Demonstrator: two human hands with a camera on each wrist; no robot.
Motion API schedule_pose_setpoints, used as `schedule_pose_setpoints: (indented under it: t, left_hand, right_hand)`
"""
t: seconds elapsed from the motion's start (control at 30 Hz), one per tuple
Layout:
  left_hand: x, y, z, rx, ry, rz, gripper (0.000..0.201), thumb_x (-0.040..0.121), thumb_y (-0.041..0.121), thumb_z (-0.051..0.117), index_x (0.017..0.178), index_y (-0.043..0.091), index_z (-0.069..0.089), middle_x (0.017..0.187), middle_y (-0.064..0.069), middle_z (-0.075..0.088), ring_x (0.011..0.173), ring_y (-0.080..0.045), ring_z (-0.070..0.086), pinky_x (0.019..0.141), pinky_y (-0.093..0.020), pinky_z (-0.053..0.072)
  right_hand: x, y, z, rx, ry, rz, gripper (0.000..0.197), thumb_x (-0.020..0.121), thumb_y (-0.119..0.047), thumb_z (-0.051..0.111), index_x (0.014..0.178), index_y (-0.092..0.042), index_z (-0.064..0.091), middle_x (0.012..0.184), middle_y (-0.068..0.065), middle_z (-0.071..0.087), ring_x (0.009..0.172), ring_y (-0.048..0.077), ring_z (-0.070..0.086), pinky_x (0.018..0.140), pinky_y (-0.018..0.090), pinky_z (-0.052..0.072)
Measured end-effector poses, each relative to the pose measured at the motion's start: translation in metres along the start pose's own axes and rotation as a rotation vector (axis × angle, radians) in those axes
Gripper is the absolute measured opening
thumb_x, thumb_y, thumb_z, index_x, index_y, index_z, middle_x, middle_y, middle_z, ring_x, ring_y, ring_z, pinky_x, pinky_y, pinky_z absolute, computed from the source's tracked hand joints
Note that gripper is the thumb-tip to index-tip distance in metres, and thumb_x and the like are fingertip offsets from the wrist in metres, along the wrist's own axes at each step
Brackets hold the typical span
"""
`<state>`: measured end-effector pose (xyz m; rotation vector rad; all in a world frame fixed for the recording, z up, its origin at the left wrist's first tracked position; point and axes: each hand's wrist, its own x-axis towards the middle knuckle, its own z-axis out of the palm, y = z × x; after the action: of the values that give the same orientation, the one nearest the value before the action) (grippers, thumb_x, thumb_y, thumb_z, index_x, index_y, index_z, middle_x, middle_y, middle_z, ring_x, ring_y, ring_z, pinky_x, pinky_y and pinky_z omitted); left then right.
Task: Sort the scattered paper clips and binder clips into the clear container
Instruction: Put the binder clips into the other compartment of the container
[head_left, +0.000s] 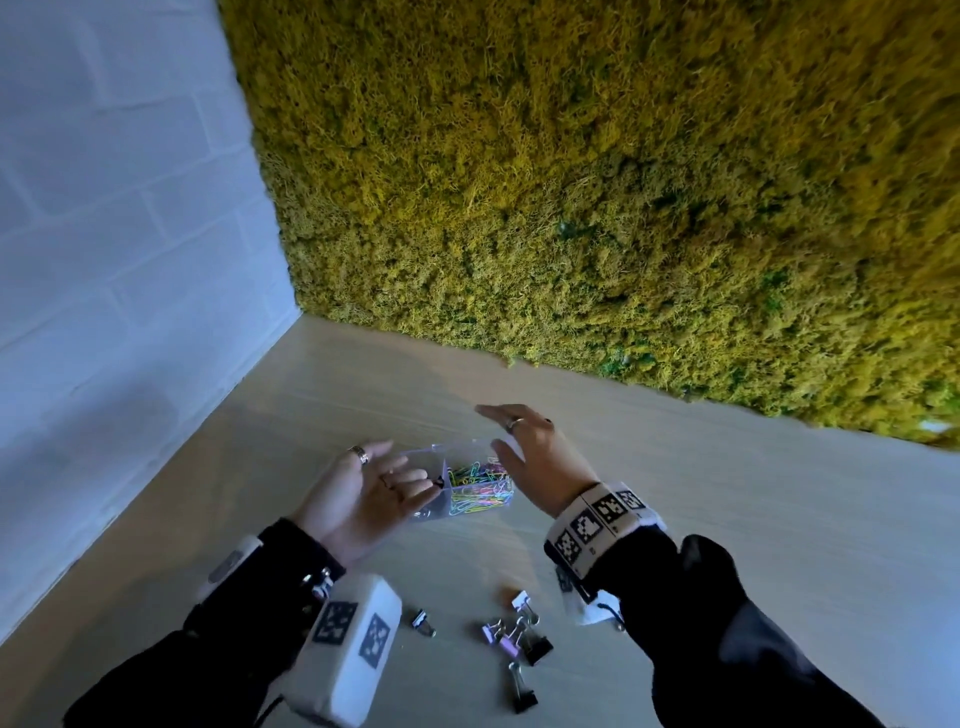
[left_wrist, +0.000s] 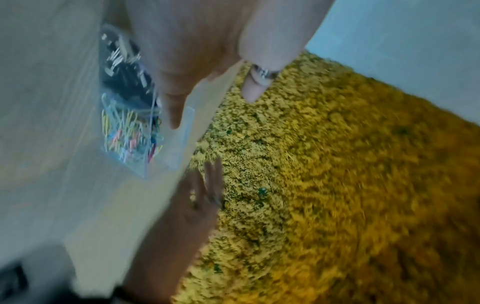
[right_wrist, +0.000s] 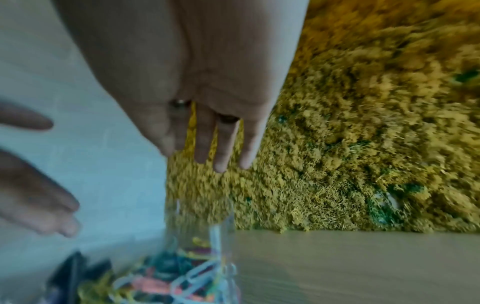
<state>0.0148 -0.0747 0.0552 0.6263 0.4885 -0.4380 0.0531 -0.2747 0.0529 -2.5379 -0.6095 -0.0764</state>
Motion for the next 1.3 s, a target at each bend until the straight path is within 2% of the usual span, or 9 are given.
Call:
schedule_pose_setpoints:
  t: [0.13,0.23,0.33,0.4,0.57,0.7,0.83,0.93,1.3]
  left_hand:
    - [-0.004,-0.015,-0.011,0.324,0.038,0.183,0.018,0.093,0.013,0.04,0.097,0.013,0.058,0.093,-0.009,0.062,0.086,-0.022,0.059,0.053,-0.026,0.056]
    - [-0.005,-0.035,-0.029,0.969,-0.045,0.298,0.015,0.091,0.005,0.049,0.097,0.017,0.055,0.082,0.0,0.054,0.063,-0.002,0.053,0.05,-0.012,0.042]
    - [0.002,-0.055,-0.054,1.875,-0.268,0.294,0.034,0.075,0.014,0.07,0.105,0.024,0.056,0.093,0.007,0.043,0.068,0.004,0.05,0.063,-0.015,0.041]
    - [0.003,-0.065,-0.063,2.065,-0.3,0.204,0.042,0.069,0.007,0.068,0.106,0.024,0.059,0.098,0.009,0.038,0.077,-0.009,0.057,0.069,-0.021,0.047]
    - [0.011,-0.073,-0.06,2.119,-0.425,0.292,0.036,0.07,-0.008,0.047,0.091,0.014,0.068,0.087,0.002,0.056,0.058,0.005,0.042,0.052,0.0,0.03]
    - [0.013,-0.072,-0.056,2.116,-0.399,0.285,0.03,0.071,-0.006,0.049,0.092,0.008,0.065,0.079,-0.007,0.066,0.069,-0.012,0.06,0.055,-0.001,0.03]
    - [0.013,-0.076,-0.06,2.092,-0.369,0.293,0.035,0.067,-0.005,0.052,0.096,0.013,0.061,0.074,0.01,0.048,0.056,0.005,0.04,0.057,-0.013,0.036]
    - [0.011,-0.078,-0.06,2.047,-0.34,0.307,0.038,0.069,-0.009,0.045,0.09,0.018,0.063,0.075,0.014,0.041,0.057,0.003,0.04,0.054,-0.012,0.036]
    - [0.018,-0.091,-0.022,0.635,-0.036,-0.209,0.041,0.085,-0.013,0.028,0.085,0.006,0.065,0.066,-0.004,0.063,0.04,-0.006,0.05,0.04,-0.016,0.041]
  right_hand:
    - [-0.05,0.001,0.001,0.216,0.03,0.022,0.025,0.089,-0.032,0.05,0.101,-0.017,0.066,0.102,0.005,0.067,0.076,-0.001,0.056,0.073,0.015,0.041]
    - [-0.085,0.009,0.023,0.135,-0.329,0.038,0.064,0.071,-0.07,0.048,0.119,-0.028,0.055,0.116,-0.01,0.055,0.096,0.001,0.051,0.092,0.021,0.04]
    - [-0.111,0.006,0.04,0.049,-0.534,0.03,0.076,0.061,-0.049,0.074,0.127,-0.034,0.041,0.119,-0.045,0.036,0.106,-0.009,0.033,0.107,0.021,0.025]
    - [-0.119,0.001,0.047,0.084,-0.561,0.03,0.072,0.054,-0.034,0.082,0.111,-0.045,0.038,0.132,-0.019,0.043,0.11,0.01,0.033,0.106,0.028,0.032]
    - [-0.114,0.0,0.041,0.057,-0.592,0.038,0.046,0.063,-0.014,0.078,0.105,-0.008,0.061,0.102,-0.002,0.057,0.089,-0.011,0.036,0.088,0.009,0.028]
    - [-0.113,0.016,0.045,-0.037,-0.553,0.048,0.034,0.069,-0.022,0.074,0.096,-0.002,0.065,0.111,0.014,0.058,0.107,0.02,0.05,0.093,0.026,0.031]
    - [-0.115,0.028,0.041,0.213,-0.436,0.199,0.017,0.065,-0.001,0.068,0.082,-0.001,0.067,0.073,-0.014,0.052,0.064,-0.012,0.054,0.062,0.003,0.04]
    - [-0.118,0.037,0.04,0.252,-0.354,0.307,0.026,0.058,-0.002,0.065,0.061,-0.028,0.062,0.059,-0.02,0.058,0.056,-0.005,0.055,0.056,0.007,0.041]
    - [-0.117,0.047,0.039,0.391,-0.164,0.493,0.035,0.063,0.001,0.066,0.052,-0.031,0.056,0.048,-0.012,0.057,0.047,-0.007,0.052,0.052,0.007,0.039]
